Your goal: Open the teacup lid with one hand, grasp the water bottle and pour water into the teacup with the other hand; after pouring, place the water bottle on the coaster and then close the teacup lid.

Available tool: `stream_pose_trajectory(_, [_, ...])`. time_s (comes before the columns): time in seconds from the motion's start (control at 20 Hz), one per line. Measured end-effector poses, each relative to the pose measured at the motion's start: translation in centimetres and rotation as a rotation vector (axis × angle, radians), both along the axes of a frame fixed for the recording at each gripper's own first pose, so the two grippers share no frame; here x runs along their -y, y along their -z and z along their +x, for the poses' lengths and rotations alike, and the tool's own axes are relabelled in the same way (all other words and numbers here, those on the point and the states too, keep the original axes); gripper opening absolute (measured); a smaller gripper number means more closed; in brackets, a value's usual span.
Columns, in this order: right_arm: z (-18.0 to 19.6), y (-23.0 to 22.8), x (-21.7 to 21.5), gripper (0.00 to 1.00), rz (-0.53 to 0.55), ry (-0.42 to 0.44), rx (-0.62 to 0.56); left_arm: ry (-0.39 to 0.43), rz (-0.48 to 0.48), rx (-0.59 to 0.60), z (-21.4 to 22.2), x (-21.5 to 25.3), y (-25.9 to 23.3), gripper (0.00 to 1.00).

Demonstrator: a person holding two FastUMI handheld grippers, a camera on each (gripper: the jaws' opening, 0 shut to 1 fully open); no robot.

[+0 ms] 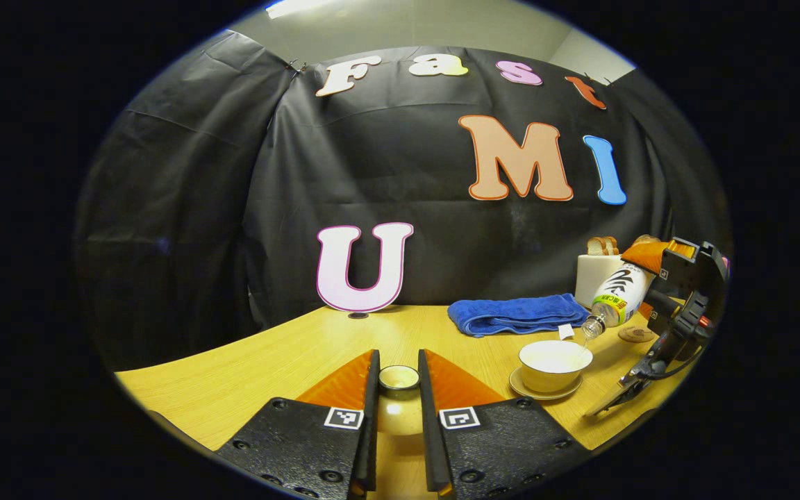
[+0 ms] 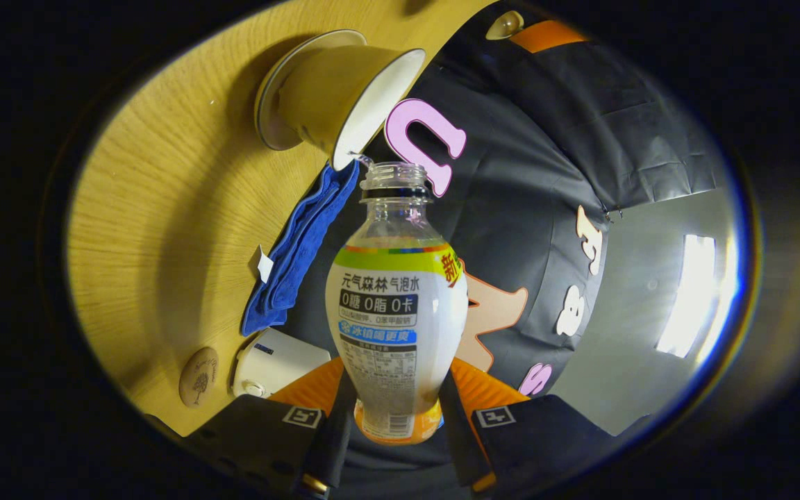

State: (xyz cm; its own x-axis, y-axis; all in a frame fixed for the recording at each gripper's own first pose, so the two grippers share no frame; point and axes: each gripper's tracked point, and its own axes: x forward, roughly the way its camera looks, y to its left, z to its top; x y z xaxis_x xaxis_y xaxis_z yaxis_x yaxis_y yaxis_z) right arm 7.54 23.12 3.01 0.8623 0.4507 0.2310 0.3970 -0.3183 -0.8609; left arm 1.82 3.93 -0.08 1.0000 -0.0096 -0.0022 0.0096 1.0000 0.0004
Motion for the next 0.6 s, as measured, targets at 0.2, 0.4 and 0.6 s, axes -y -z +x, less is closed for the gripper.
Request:
stream_pose_trajectory(0.2, [-0.2,0.2,-0.2,0.65,-0.002,-0.014,-0.012,0.000,0.000,0.000,0.0,0.0,0.0,0.25])
stream_pose_trajectory(0.4, [0.7,3.0,1.1,0.64,0.227,0.033,-0.283,0.000,0.000,0.000,0.0,0.0,0.0,0.25])
stream_pose_trajectory(0.6, [0.5,3.1,2.9,0.68,0.557,0.070,-0.534,0.000,0.000,0.000,0.0,0.0,0.0,0.25])
